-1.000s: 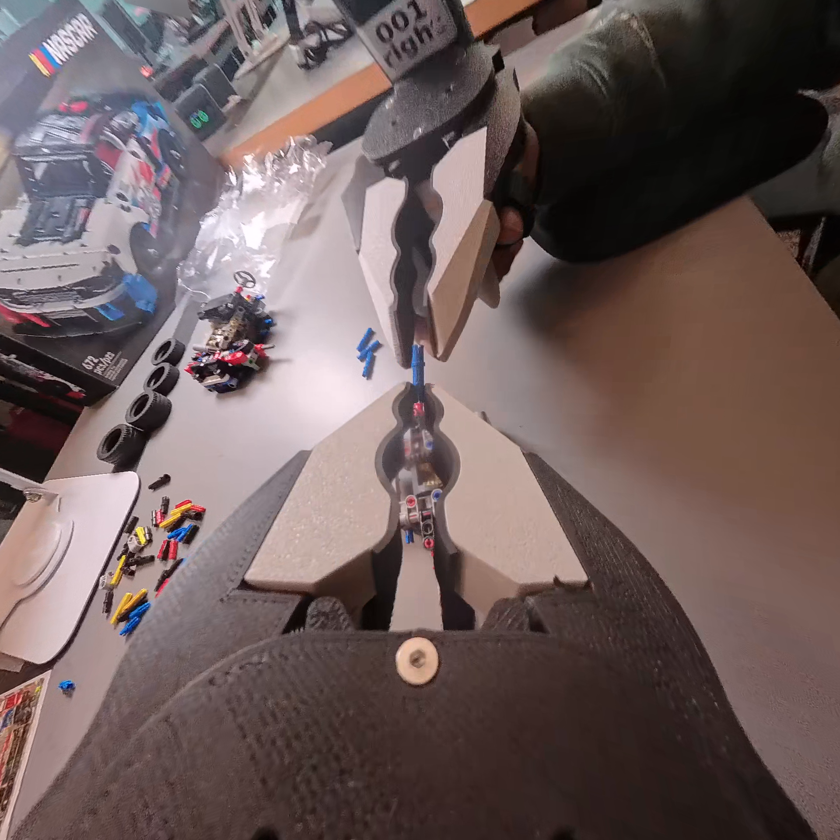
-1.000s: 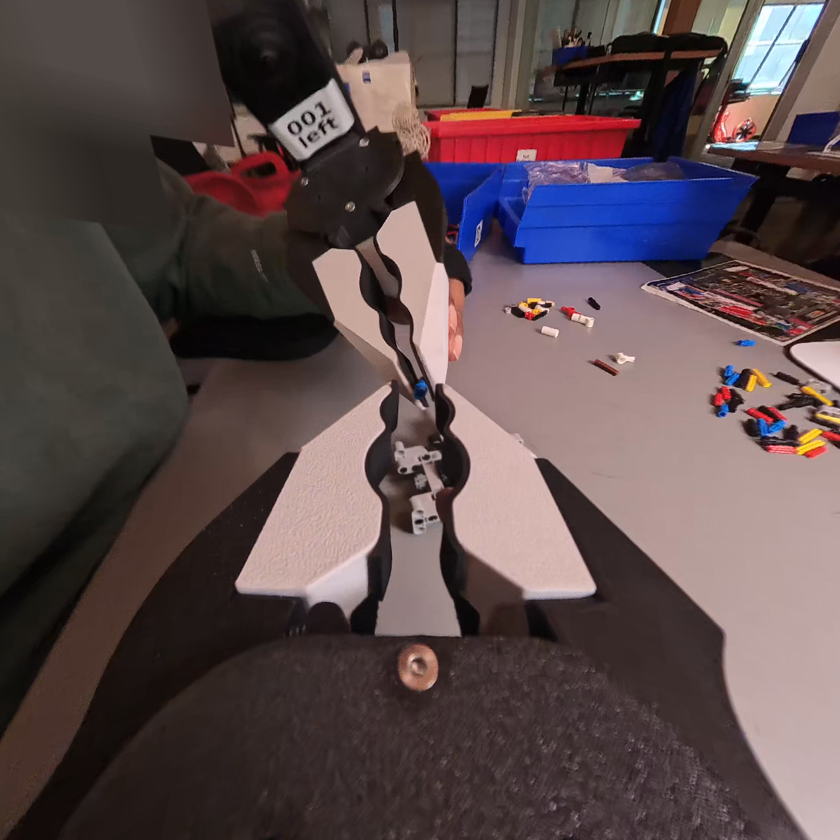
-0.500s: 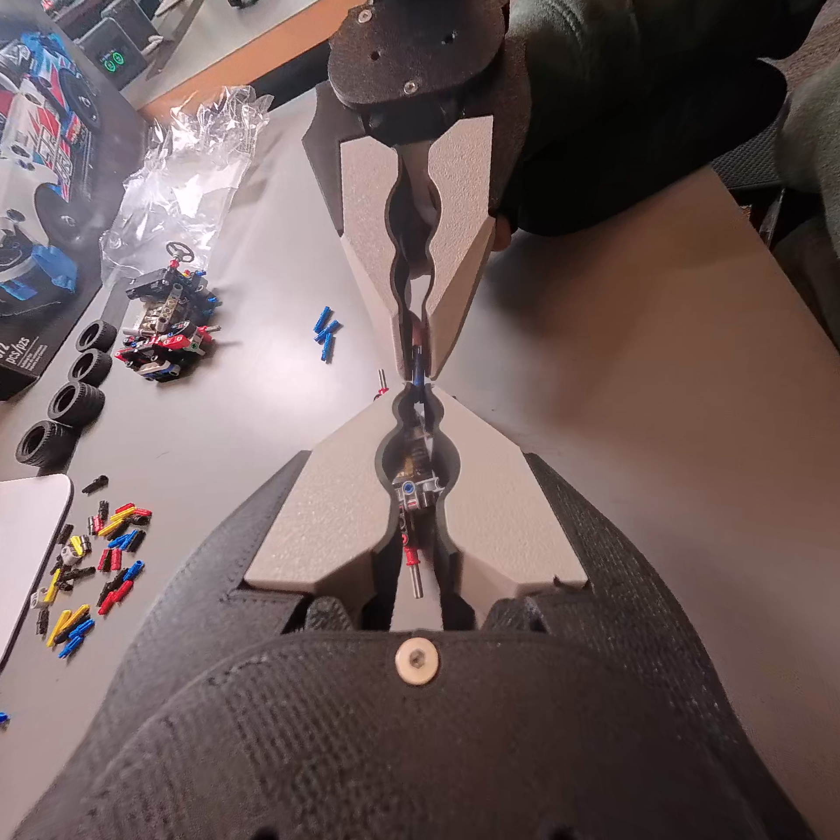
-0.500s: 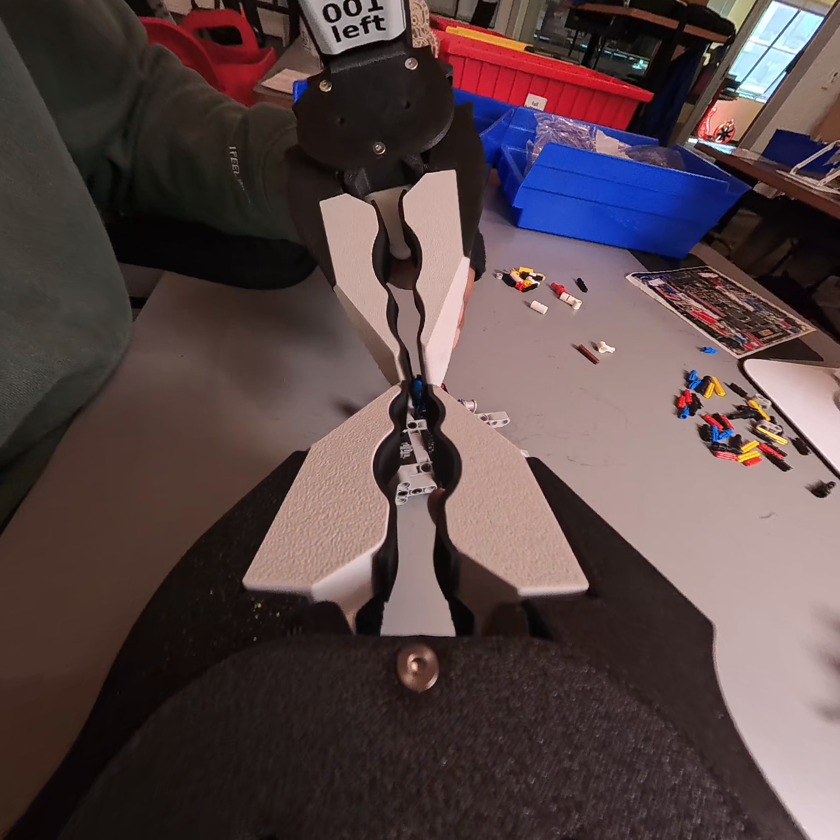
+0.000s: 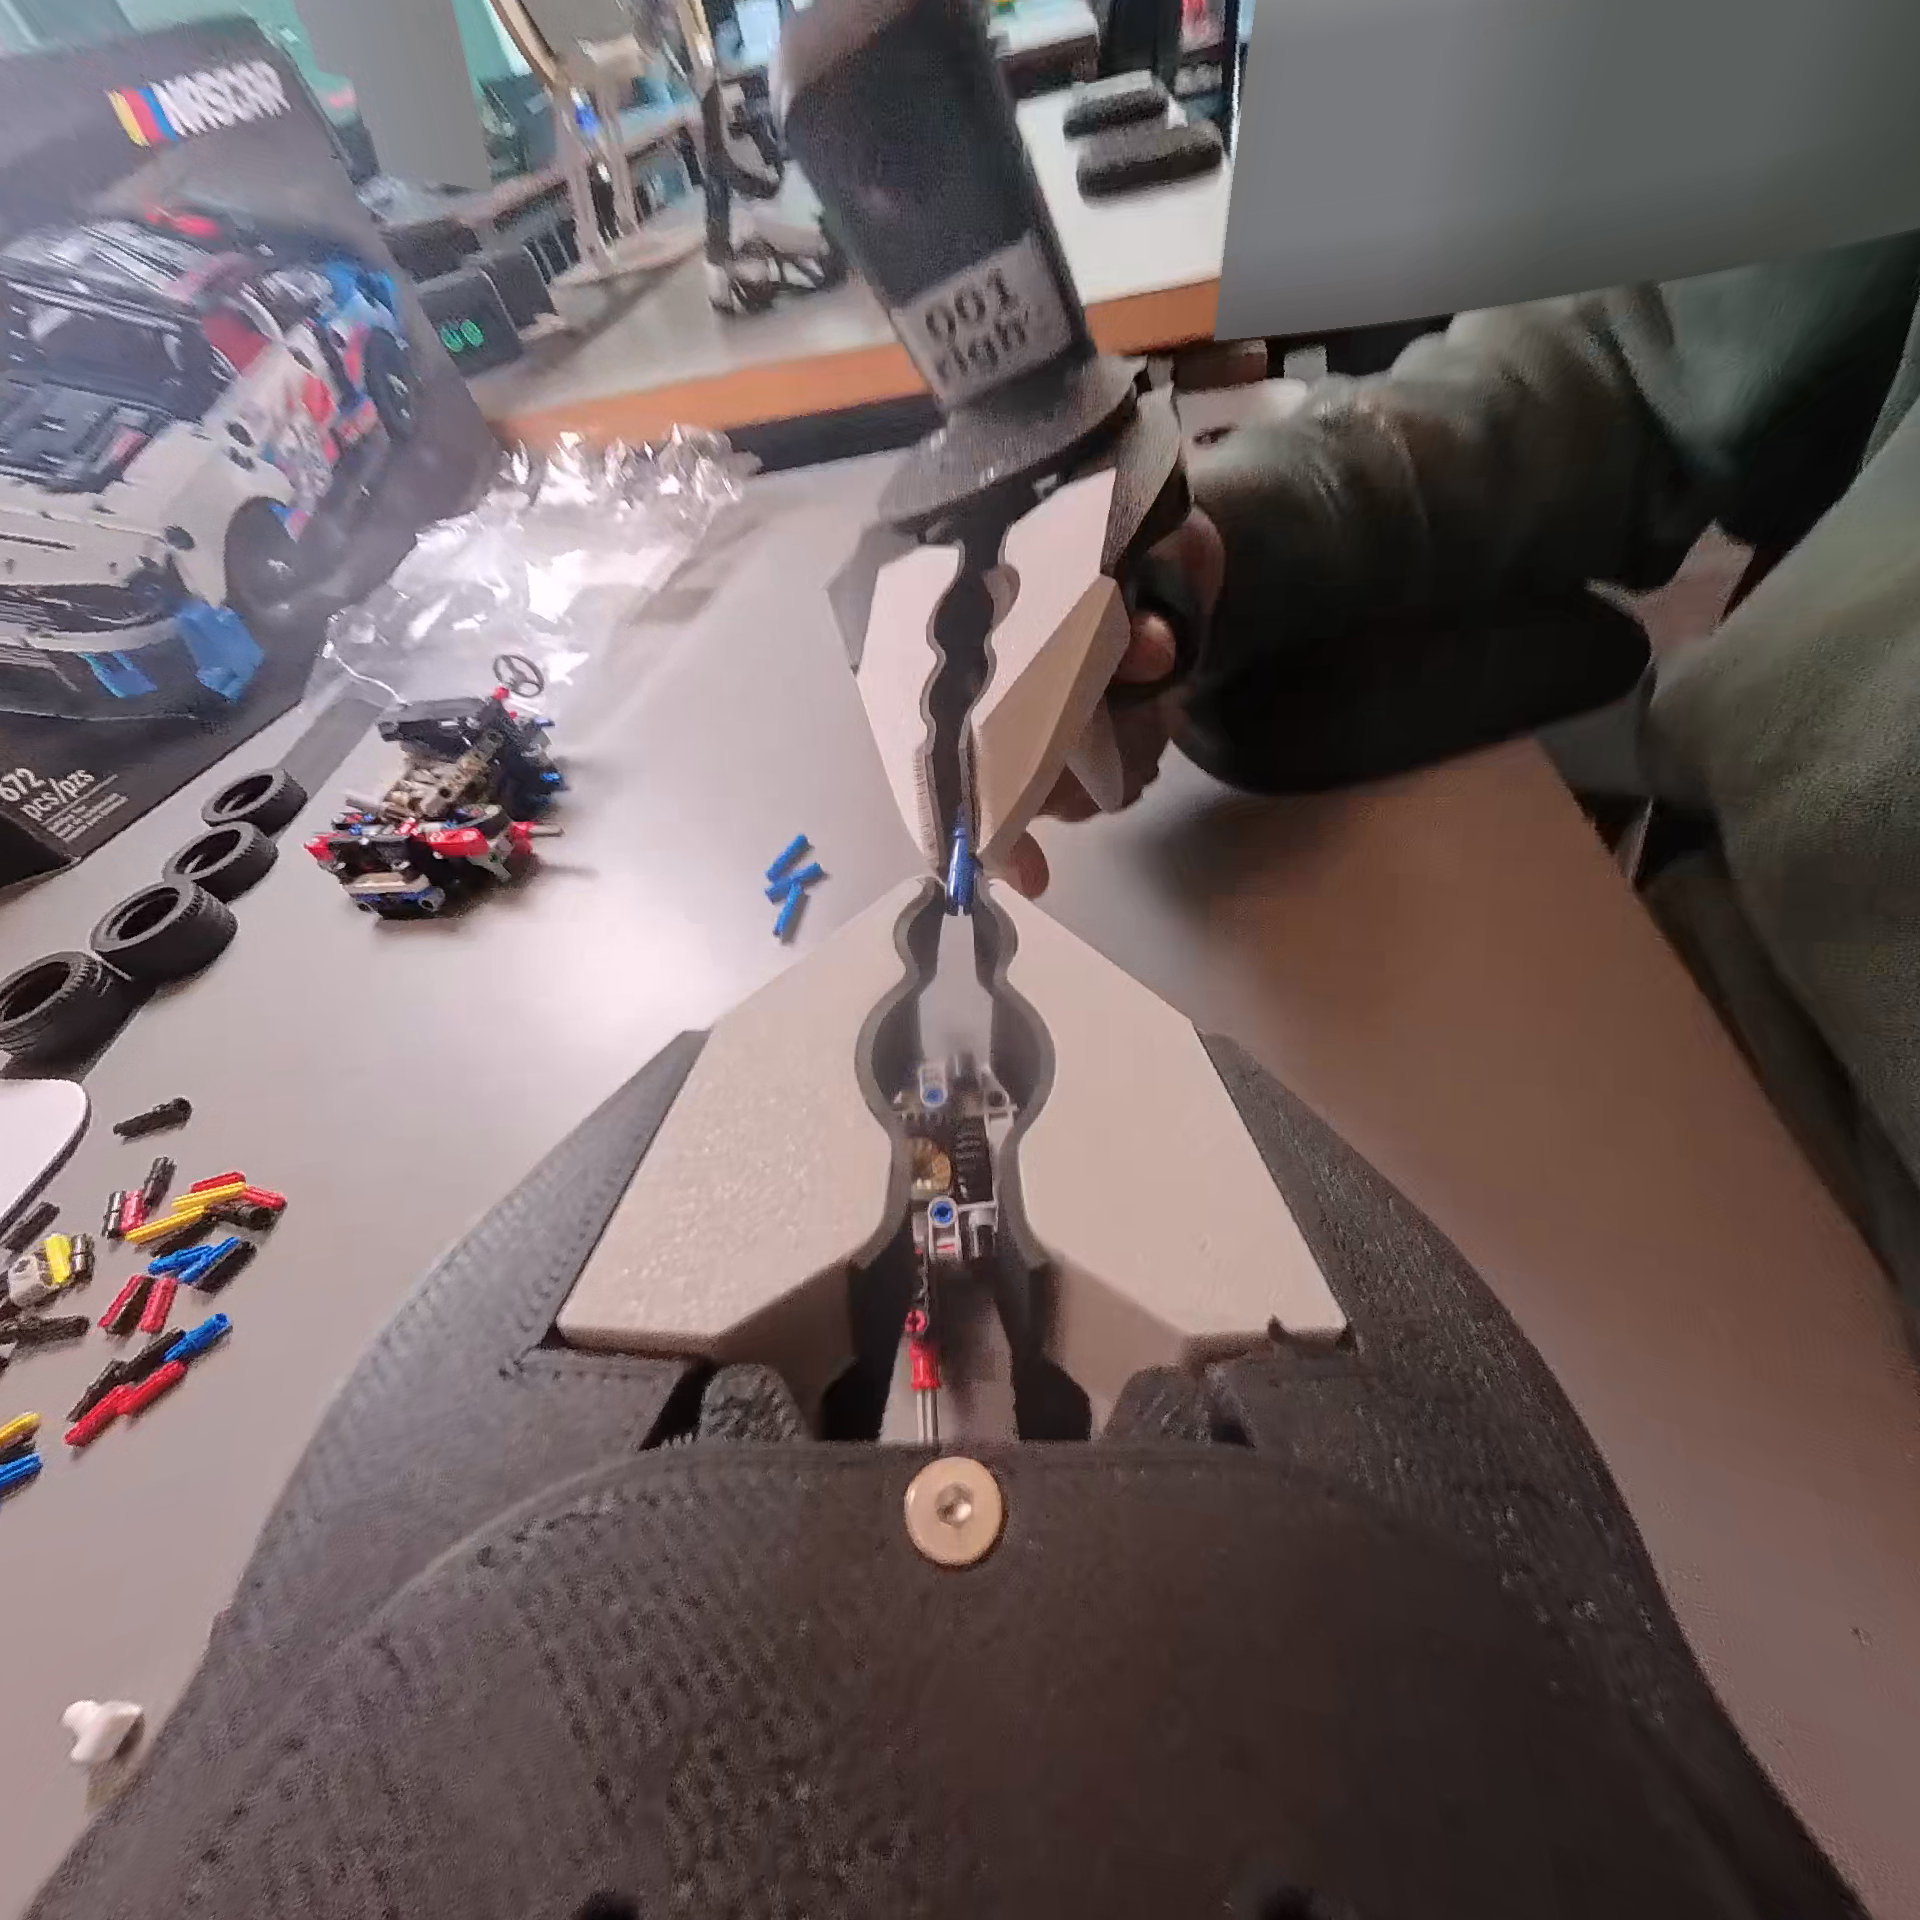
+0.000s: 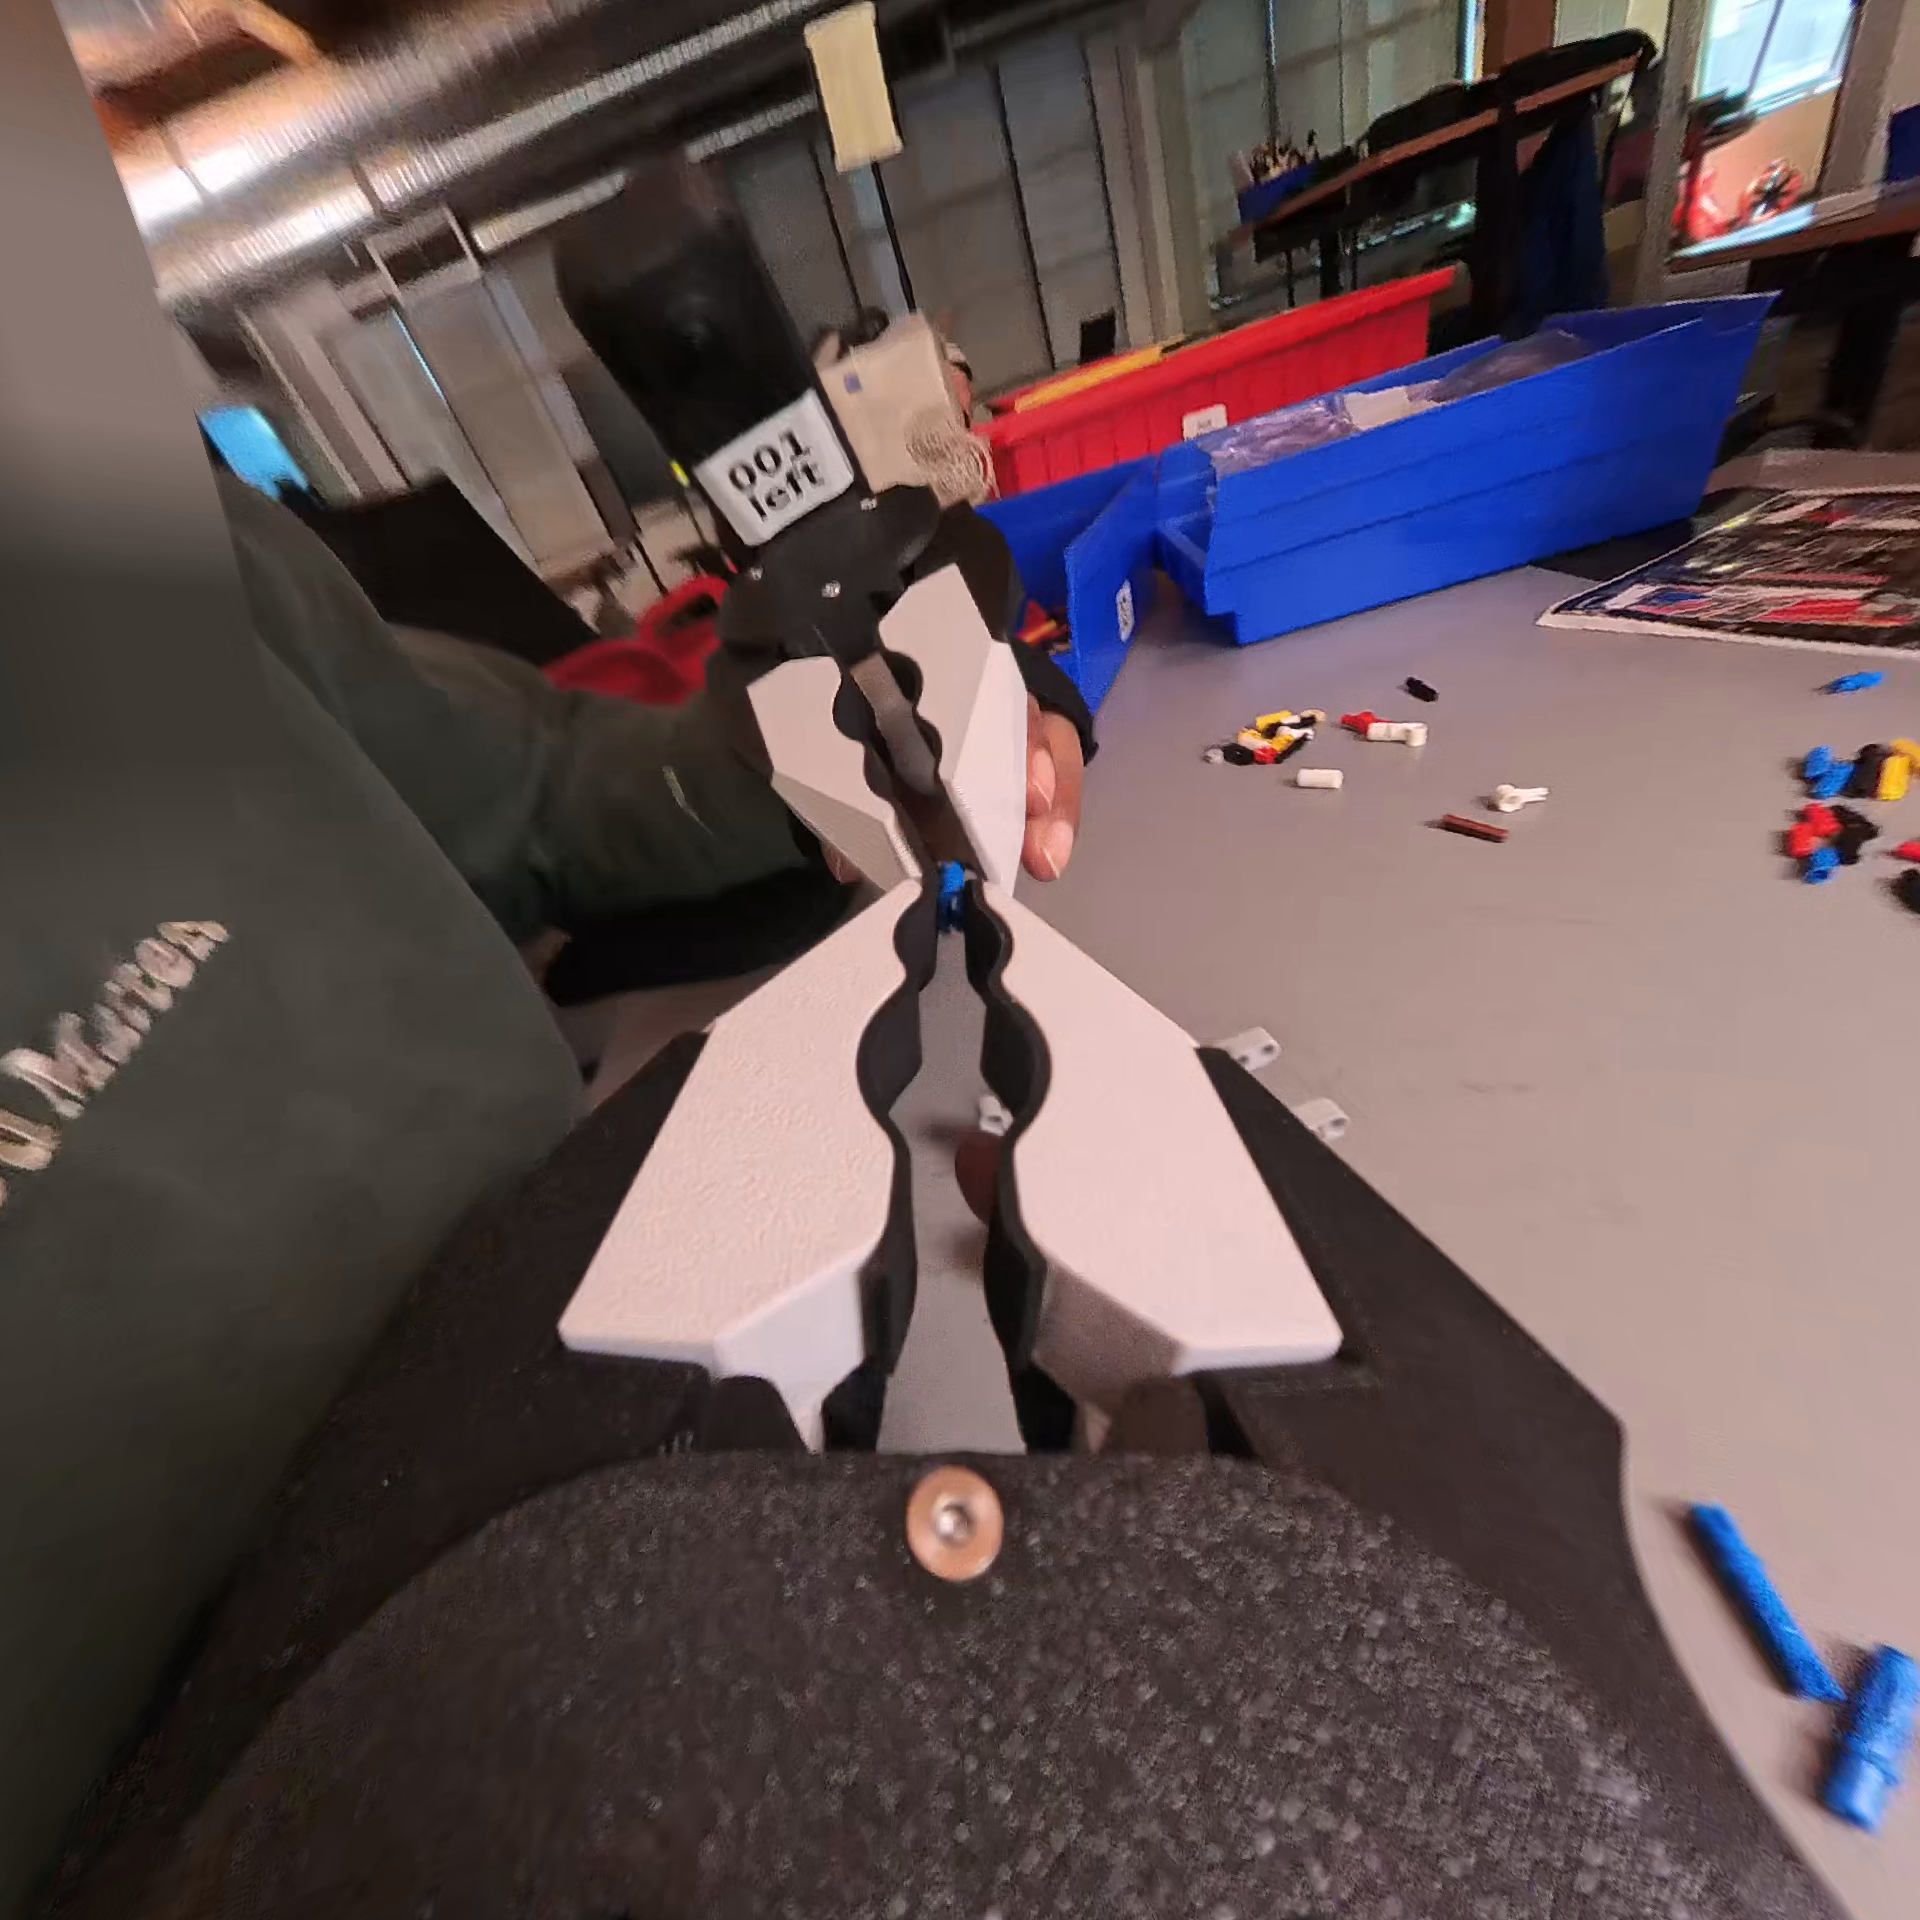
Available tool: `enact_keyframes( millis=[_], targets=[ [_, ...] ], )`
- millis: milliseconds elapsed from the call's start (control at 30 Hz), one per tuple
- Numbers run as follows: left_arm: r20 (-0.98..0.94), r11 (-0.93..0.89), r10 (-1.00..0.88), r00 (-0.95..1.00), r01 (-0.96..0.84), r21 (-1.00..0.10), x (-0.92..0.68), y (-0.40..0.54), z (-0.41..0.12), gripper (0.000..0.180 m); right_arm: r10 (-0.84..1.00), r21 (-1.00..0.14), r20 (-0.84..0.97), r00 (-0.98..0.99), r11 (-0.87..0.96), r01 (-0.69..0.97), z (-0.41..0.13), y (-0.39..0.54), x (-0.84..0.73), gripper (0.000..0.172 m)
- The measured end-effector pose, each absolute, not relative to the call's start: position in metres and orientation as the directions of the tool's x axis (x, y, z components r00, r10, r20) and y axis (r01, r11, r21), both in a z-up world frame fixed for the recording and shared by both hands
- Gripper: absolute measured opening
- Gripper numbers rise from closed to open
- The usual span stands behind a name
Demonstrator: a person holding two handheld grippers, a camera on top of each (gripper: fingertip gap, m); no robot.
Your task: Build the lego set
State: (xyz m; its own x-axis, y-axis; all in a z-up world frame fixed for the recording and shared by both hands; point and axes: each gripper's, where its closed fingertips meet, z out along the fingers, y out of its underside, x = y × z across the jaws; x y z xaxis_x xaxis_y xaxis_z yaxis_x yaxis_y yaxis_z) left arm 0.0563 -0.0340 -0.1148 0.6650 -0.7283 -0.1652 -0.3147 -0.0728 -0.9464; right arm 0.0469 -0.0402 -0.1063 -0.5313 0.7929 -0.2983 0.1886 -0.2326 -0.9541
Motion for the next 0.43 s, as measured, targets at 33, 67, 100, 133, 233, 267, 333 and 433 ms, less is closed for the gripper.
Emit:
enact_keyframes(
  millis=[33,67,100,133,233,267,333,433],
  targets=[
    [-0.166,-0.06,-0.721,0.672,-0.299,-0.952,0.056,-0.033,-0.11,0.005,0.769,-0.939,-0.343,-0.54,-0.286,0.189,-0.103,-0.04,0.047,0.003],
    [-0.178,-0.042,-0.714,0.678,-0.295,-0.955,0.056,-0.033,-0.107,0.006,0.741,-0.922,-0.384,-0.551,-0.335,0.192,-0.1,-0.04,0.047,0.003],
    [-0.192,-0.022,-0.704,0.684,-0.292,-0.956,0.056,-0.033,-0.103,0.007,0.71,-0.903,-0.423,-0.563,-0.382,0.196,-0.096,-0.04,0.048,0.003],
    [-0.203,-0.006,-0.696,0.689,-0.288,-0.958,0.056,-0.033,-0.1,0.007,0.684,-0.886,-0.453,-0.572,-0.42,0.199,-0.094,-0.04,0.048,0.003],
    [-0.24,0.031,-0.682,0.691,-0.3,-0.954,0.057,-0.034,-0.095,0.005,0.641,-0.858,-0.492,-0.589,-0.47,0.204,-0.09,-0.04,0.048,0.003],
    [-0.257,0.041,-0.677,0.69,-0.314,-0.949,0.057,-0.034,-0.095,0.004,0.635,-0.855,-0.497,-0.592,-0.475,0.208,-0.09,-0.04,0.048,0.003],
    [-0.282,0.052,-0.672,0.685,-0.337,-0.94,0.057,-0.035,-0.095,0.003,0.613,-0.842,-0.517,-0.598,-0.492,0.223,-0.09,-0.041,0.049,0.003],
    [-0.237,0.034,-0.667,0.707,-0.289,-0.957,0.054,-0.033,-0.089,0.002,0.498,-0.764,-0.582,-0.642,-0.605,0.224,-0.075,-0.04,0.053,0.023]
  ],
)
